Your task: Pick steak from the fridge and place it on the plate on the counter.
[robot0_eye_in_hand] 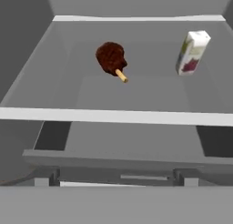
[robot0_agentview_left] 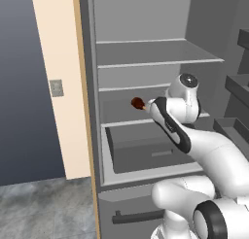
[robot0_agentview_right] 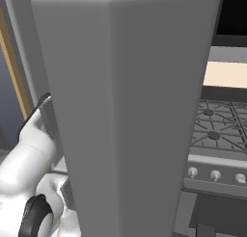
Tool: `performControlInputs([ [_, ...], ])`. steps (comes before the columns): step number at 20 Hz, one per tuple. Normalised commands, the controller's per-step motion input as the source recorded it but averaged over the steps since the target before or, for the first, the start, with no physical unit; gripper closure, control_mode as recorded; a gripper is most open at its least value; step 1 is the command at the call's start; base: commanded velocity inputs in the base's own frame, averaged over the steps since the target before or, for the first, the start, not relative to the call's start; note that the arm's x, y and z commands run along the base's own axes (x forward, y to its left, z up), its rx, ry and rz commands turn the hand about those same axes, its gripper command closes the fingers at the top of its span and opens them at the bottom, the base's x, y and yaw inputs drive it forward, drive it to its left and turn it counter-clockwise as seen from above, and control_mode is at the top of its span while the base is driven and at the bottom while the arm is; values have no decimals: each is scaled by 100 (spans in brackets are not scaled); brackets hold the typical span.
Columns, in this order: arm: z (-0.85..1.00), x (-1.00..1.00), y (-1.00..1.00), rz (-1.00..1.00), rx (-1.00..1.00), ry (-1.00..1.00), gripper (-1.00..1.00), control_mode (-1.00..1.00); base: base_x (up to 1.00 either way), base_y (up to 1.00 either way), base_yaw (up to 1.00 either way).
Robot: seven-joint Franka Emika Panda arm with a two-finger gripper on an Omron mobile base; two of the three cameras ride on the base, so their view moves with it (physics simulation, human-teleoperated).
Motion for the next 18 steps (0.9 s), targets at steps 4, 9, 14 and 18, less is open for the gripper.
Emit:
performControlInputs([
  [4,0,54,8,0,0,-7,-100,-100,0,0,0],
  [9,0,53,14,0,-1,-2,-100,-100,0,0,0],
  [14,0,48,18,0,-2,0,-100,-100,0,0,0],
  [18,-8,39,9,0,-2,3,-100,-100,0,0,0],
])
